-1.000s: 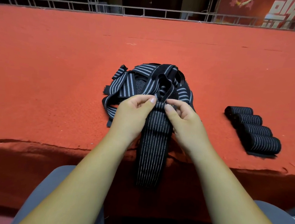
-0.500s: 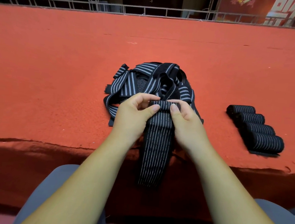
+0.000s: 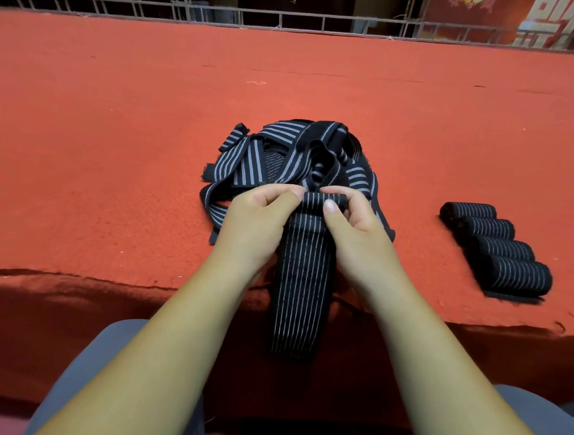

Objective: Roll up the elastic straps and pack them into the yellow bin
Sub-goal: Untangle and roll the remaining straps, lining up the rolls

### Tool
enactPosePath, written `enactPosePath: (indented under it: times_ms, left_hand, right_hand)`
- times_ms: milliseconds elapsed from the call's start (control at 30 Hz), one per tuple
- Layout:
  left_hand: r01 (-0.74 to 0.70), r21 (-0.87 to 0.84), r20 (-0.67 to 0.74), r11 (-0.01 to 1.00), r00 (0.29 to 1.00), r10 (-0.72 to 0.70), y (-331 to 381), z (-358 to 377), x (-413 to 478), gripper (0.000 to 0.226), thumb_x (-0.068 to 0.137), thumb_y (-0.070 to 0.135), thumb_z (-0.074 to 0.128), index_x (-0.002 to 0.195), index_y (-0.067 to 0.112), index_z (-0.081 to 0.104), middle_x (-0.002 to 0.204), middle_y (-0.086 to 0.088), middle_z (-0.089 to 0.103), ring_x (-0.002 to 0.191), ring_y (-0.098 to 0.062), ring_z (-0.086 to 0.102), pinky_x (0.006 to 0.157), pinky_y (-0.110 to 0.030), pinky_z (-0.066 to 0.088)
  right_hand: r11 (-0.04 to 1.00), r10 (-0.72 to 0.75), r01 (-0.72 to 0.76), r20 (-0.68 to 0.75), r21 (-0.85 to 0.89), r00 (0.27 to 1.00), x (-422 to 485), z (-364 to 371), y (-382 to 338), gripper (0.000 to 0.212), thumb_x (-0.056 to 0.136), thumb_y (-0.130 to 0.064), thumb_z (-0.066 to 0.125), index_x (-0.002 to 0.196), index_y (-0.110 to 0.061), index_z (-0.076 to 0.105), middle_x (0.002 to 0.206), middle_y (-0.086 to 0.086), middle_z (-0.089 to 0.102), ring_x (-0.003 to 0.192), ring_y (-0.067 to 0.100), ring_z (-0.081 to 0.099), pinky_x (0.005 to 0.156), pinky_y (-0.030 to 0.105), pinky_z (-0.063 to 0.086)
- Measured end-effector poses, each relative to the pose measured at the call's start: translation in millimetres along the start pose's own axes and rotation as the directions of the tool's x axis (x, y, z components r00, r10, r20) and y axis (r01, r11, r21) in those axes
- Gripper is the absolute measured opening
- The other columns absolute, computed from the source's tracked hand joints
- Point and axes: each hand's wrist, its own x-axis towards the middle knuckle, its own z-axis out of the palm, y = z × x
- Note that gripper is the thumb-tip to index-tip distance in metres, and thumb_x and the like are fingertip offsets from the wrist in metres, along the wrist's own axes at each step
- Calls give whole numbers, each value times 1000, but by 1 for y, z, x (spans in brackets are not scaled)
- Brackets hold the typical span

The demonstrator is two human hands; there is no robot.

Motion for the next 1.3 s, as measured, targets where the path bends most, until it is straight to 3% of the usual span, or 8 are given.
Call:
enactPosePath:
  times_ms: [367, 600, 833, 900, 933, 967, 1100, 1300]
  left_hand:
    - [-100, 25, 16, 995, 995, 99, -10, -1, 0, 37, 89, 18, 80, 127, 20, 80, 117, -1, 82, 118, -23, 76, 112, -53, 55]
    - [3, -1, 4, 1000, 1000, -3, -9, 1, -1, 26, 97, 13, 80, 122, 14, 79, 108, -4, 84, 107, -22, 80, 104, -47, 60]
    - [-123, 281, -6, 952, 992, 130, 3, 7, -14, 20, 104, 38, 71, 113, 28, 86, 96, 18, 82, 88, 15, 70, 78, -6, 47]
    - [-116, 316, -13, 942, 992, 126, 3, 7, -14, 20, 107, 46, 65, 98, 30, 75, 90, 2, 73, 56, 7, 54, 59, -15, 39]
    - [-99, 334, -25, 937, 993, 114, 2, 6, -13, 55, 107, 51, 63, 60, 24, 72, 50, 5, 58, 50, 0, 43, 56, -25, 36]
    - [-81, 353, -36, 932, 994, 100, 1, 5, -12, 66, 105, 58, 62, 57, 17, 42, 58, 12, 36, 52, -9, 41, 56, -31, 37]
    - [-64, 252, -59, 966, 995, 82, -4, -3, -5, 70, 92, 68, 65, 77, -1, 67, 73, -29, 65, 62, -39, 64, 73, -62, 63]
    - [-52, 178, -23, 983, 998, 57, -3, -1, -4, 25, 96, 43, 74, 92, 22, 86, 85, -21, 78, 79, -26, 73, 88, -64, 62]
  right_hand:
    - [989, 126, -128, -40, -77, 991, -2, -6, -7, 55, 114, -48, 45, 166, -29, 43, 163, -13, 49, 149, 6, 46, 129, 38, 33]
    - [997, 19, -28, -120, -78, 993, -1, -4, 2, 18, 113, -29, 54, 122, -37, 68, 110, -8, 78, 101, 16, 74, 96, 47, 60]
    - [978, -101, 81, -98, -193, 990, -1, -5, 2, 30, 111, -16, 53, 124, -38, 68, 120, -19, 71, 110, -5, 64, 97, 19, 48]
    - [965, -115, 99, -54, -241, 992, -4, -6, -2, 30, 112, -16, 51, 129, -36, 65, 122, -23, 68, 112, -13, 59, 94, 7, 43]
    - [959, -116, 105, -27, -264, 993, -5, -7, -3, 30, 113, -16, 50, 131, -36, 63, 123, -25, 66, 112, -15, 58, 91, 4, 40]
    - [952, -107, 103, 2, -288, 994, -6, -8, -3, 30, 114, -17, 48, 133, -36, 62, 123, -27, 65, 111, -16, 57, 90, 2, 39]
    - [957, -78, 97, 77, -273, 994, -8, -9, -2, 32, 116, -22, 45, 141, -39, 57, 132, -24, 64, 122, -8, 58, 107, 20, 44]
    - [976, -8, 6, -8, -217, 1000, -3, -4, 1, 58, 114, -48, 43, 167, -29, 32, 166, -10, 45, 151, 2, 41, 129, 34, 30]
